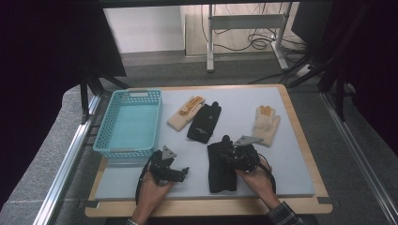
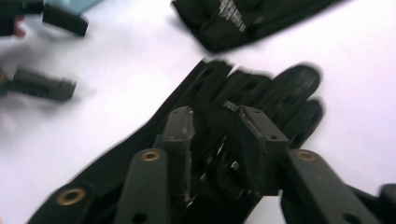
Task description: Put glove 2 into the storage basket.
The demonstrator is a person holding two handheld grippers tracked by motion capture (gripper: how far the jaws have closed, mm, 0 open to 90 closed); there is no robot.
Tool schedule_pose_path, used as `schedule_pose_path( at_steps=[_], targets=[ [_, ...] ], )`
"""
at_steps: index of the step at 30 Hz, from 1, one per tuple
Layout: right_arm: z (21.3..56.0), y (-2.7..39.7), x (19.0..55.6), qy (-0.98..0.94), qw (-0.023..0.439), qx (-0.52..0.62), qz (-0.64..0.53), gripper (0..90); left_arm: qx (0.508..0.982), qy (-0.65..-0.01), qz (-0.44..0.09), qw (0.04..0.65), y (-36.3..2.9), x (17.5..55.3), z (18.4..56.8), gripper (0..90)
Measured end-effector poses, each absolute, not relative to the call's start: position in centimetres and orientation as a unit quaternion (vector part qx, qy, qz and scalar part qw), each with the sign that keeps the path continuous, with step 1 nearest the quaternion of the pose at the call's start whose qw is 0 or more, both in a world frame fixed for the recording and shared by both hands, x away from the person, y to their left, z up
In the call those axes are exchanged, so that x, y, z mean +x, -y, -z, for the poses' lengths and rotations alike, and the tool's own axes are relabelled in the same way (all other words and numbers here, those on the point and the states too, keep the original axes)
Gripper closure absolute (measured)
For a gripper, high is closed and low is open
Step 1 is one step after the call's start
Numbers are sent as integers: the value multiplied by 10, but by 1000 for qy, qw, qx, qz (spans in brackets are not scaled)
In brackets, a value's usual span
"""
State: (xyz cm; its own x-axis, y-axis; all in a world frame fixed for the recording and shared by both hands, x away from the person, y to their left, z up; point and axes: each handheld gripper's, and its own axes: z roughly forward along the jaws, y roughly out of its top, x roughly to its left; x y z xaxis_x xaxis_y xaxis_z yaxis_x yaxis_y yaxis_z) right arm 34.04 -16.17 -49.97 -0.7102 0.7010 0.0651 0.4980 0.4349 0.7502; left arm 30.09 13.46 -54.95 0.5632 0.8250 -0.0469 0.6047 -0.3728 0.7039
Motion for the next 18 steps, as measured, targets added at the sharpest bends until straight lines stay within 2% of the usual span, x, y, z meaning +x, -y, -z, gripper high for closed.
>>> schedule_pose_path(
  at_steps=[4,12,18],
  targets=[
    [496,160,357,-833,132,359,-399,523,815,-437,-159,346,-135,301,549,56],
    [495,147,400,-835,138,352,-400,449,815,-438,-158,346,-135,301,549,55],
    [493,134,433,-834,142,352,-400,438,815,-438,-158,346,-135,301,549,55]
  ],
)
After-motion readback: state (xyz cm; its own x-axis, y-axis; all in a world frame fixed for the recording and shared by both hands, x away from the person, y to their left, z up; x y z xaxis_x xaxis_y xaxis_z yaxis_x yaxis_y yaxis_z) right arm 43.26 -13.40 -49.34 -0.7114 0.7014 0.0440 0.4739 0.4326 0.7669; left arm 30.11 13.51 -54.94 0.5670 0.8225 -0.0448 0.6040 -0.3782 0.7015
